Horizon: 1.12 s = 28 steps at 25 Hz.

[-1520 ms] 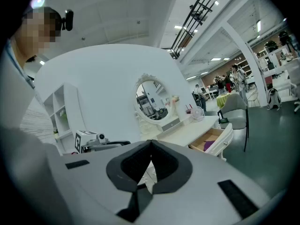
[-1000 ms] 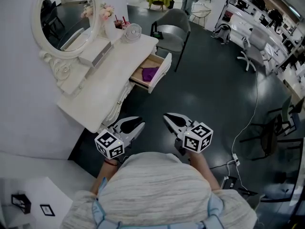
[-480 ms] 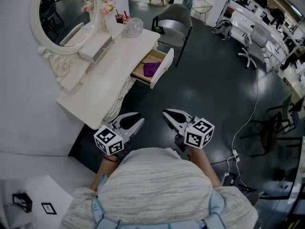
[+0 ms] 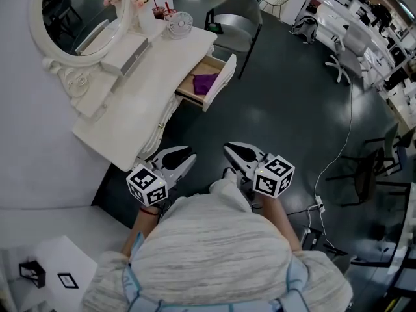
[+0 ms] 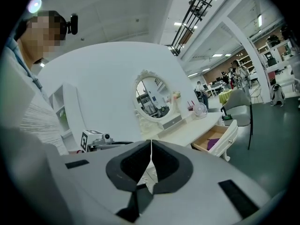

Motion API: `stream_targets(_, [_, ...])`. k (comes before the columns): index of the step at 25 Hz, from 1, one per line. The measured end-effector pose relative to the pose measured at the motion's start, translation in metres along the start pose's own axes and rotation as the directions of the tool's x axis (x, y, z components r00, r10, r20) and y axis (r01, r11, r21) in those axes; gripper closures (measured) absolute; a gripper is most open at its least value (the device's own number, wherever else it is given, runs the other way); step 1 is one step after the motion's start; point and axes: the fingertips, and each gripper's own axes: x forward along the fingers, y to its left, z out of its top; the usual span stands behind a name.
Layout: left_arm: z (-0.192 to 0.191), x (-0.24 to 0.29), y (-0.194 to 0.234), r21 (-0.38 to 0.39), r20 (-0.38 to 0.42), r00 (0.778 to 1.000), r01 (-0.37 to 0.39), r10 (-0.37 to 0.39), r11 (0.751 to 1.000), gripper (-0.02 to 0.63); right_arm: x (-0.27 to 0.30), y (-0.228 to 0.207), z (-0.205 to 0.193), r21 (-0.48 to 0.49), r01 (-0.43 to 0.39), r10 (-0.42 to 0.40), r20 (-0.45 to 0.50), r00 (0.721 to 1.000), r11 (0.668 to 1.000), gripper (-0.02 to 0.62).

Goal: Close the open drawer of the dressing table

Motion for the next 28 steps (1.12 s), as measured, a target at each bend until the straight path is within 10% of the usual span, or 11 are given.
stream_targets(28, [0.063,0.253,0.134,-0.063,0.039,0.962,-0.267,0.270,0.962,0.520,0.063,-0.280,0.134,-0.131,-0.274,0.254,-0.152,0.955,0.953,0.584])
